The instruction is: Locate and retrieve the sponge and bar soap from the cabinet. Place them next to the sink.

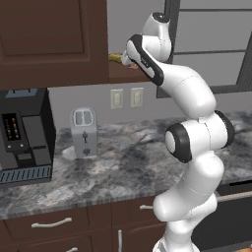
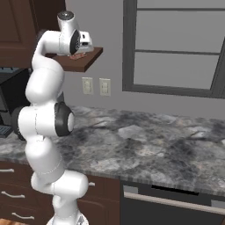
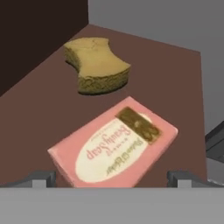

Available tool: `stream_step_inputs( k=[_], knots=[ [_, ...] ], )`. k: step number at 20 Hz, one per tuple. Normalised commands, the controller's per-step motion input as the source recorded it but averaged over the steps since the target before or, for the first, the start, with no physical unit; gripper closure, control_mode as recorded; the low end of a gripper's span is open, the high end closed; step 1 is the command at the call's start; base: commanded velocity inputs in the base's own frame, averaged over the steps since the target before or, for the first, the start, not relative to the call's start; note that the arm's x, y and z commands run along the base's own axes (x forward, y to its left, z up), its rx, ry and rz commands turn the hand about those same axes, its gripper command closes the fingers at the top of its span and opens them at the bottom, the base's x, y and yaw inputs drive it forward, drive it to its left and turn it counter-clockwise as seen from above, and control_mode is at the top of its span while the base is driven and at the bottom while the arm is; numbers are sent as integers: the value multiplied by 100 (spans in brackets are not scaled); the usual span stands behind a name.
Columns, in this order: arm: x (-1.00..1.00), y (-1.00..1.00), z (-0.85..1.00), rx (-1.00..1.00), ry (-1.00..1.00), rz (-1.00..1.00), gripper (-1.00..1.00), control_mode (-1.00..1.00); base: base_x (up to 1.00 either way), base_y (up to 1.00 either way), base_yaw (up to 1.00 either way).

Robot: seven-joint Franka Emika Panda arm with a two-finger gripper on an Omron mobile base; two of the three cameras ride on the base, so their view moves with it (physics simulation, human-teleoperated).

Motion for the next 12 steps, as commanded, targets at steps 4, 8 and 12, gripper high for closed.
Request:
stream_step_inputs(
  k=[4,8,12],
  knots=[
    [26,1,-4,0,0,0,-100,-100,0,0,0],
    [16,0,-5,-1,0,0,-100,-100,0,0,0],
    [3,3,-3,0,0,0,100,-100,0,0,0]
  ],
)
